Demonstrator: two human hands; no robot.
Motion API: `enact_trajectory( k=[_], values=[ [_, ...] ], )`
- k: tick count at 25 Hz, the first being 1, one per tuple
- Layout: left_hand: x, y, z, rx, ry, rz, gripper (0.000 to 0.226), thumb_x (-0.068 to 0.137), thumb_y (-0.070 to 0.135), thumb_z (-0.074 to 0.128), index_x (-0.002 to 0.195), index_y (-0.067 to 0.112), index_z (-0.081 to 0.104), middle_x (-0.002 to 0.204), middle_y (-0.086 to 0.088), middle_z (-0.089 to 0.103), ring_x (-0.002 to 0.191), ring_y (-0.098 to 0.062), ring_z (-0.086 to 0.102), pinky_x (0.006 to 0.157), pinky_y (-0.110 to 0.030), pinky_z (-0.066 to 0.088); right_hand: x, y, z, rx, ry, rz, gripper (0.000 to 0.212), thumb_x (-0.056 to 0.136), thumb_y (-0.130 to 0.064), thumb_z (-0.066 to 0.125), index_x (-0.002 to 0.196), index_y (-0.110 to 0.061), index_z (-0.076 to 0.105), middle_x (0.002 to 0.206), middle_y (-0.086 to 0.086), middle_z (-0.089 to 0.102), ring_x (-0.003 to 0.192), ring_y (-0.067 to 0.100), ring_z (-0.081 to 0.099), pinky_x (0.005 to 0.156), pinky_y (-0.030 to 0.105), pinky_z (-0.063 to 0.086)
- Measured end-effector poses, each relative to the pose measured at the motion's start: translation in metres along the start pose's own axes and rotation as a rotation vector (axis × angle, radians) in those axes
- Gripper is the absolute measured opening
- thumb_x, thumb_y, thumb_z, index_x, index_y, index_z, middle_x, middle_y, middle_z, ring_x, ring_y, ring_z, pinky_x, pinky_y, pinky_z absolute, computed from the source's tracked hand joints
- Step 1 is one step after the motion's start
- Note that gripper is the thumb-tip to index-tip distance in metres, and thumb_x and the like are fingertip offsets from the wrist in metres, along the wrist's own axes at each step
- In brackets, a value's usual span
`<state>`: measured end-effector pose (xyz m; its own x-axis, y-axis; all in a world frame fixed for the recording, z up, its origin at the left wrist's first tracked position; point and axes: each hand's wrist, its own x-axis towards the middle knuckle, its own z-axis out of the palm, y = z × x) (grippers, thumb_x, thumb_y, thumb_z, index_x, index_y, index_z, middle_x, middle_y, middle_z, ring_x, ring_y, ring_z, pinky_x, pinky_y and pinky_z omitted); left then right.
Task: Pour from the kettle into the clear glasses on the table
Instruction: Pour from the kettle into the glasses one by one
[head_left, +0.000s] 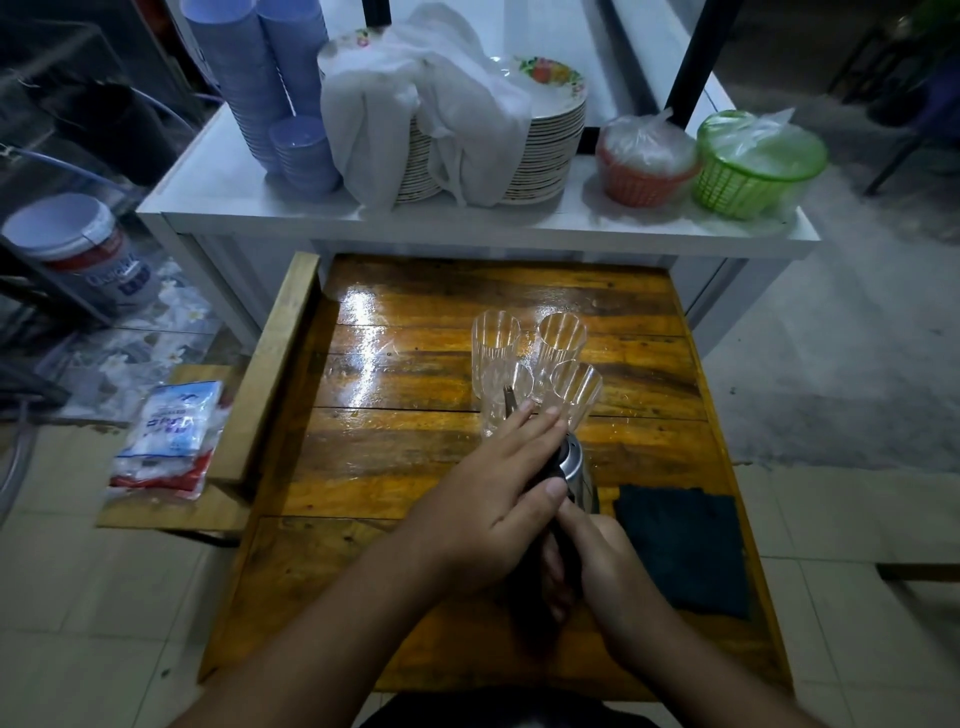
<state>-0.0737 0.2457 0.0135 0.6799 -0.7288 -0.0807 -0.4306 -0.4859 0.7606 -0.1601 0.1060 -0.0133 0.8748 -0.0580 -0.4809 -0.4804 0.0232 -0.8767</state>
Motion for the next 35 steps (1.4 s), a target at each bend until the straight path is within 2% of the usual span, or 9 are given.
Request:
enact_trajectory(
  k=[7,9,11,16,20,22,25,29,35],
  values=[
    [0.006,0.004,-0.016,0.016,0.065,0.095,0.063,0.097,0.051,0.027,0.154,0.025,0.027,0.163,0.012,0.019,0.149,0.000,0.000,0.118,-0.035,0.015,0.000,-0.021,-0.005,0.025,-0.021,-0.064,0.072,0.088,-0.072,0.042,0.052,-0.011,0.056,0.050,0.015,0.049,0.046,0.025,0.052,0.049,0.028,0.046],
    [0.015,0.008,-0.030,0.027,0.076,0.112,0.063,0.097,0.052,0.025,0.153,0.024,0.030,0.162,0.011,0.022,0.149,0.002,0.002,0.117,-0.029,0.014,0.001,-0.038,-0.005,0.046,-0.022,-0.068,0.075,0.093,-0.071,0.041,0.054,-0.009,0.055,0.049,0.012,0.048,0.047,0.025,0.051,0.048,0.029,0.046],
    [0.024,0.010,-0.046,0.032,0.061,0.103,0.064,0.096,0.055,0.022,0.152,0.027,0.032,0.161,0.012,0.025,0.148,0.004,0.006,0.116,-0.025,0.013,0.002,-0.056,-0.004,0.052,-0.014,-0.070,0.072,0.093,-0.068,0.040,0.055,-0.010,0.054,0.048,0.009,0.048,0.047,0.024,0.051,0.048,0.029,0.047],
    [0.054,0.010,-0.084,0.064,-0.033,0.063,0.065,0.094,0.060,0.018,0.150,0.031,0.035,0.158,0.009,0.034,0.145,-0.002,0.021,0.117,-0.034,0.021,0.015,-0.089,-0.001,0.037,0.013,-0.051,0.061,0.095,-0.063,0.040,0.059,-0.018,0.057,0.049,-0.002,0.055,0.045,0.013,0.056,0.049,0.026,0.048],
    [0.070,0.006,-0.104,0.030,-0.078,0.031,0.067,0.092,0.062,0.019,0.142,0.030,0.050,0.148,0.004,0.050,0.133,-0.002,0.037,0.101,-0.015,0.029,0.027,-0.104,-0.003,0.030,0.003,0.026,0.063,0.099,-0.064,0.039,0.060,-0.017,0.055,0.049,0.000,0.050,0.043,0.013,0.053,0.055,0.026,0.047],
    [0.076,0.004,-0.113,-0.017,-0.124,-0.020,0.070,0.090,0.067,0.017,0.139,0.032,0.053,0.146,0.002,0.052,0.134,-0.010,0.042,0.098,-0.027,0.033,0.030,-0.110,-0.004,0.030,-0.025,0.087,0.064,0.098,-0.067,0.039,0.060,-0.017,0.054,0.051,0.001,0.046,0.044,0.015,0.050,0.055,0.027,0.048],
    [0.089,0.002,-0.121,-0.095,-0.204,-0.100,0.066,0.093,0.067,0.018,0.141,0.034,0.050,0.153,0.003,0.044,0.136,-0.013,0.037,0.097,-0.033,0.028,0.034,-0.114,-0.006,0.043,-0.067,0.142,0.064,0.096,-0.070,0.039,0.060,-0.019,0.052,0.053,0.001,0.044,0.046,0.018,0.048,0.052,0.026,0.047],
    [0.107,-0.004,-0.129,-0.154,-0.318,-0.150,0.088,0.077,0.083,0.022,0.139,0.029,0.053,0.153,0.003,0.043,0.143,-0.016,0.033,0.114,-0.046,0.021,0.037,-0.121,-0.007,0.079,-0.082,0.176,0.064,0.099,-0.067,0.037,0.060,-0.019,0.051,0.052,0.000,0.041,0.047,0.017,0.046,0.052,0.029,0.042],
    [0.128,-0.001,-0.143,-0.126,-0.452,-0.146,0.097,0.080,0.076,0.014,0.143,0.012,0.049,0.152,-0.006,0.045,0.142,-0.018,0.037,0.118,-0.038,0.021,0.043,-0.132,-0.006,0.119,-0.069,0.220,0.063,0.099,-0.066,0.039,0.060,-0.018,0.052,0.052,-0.001,0.040,0.045,0.015,0.042,0.047,0.026,0.039]
  ],
)
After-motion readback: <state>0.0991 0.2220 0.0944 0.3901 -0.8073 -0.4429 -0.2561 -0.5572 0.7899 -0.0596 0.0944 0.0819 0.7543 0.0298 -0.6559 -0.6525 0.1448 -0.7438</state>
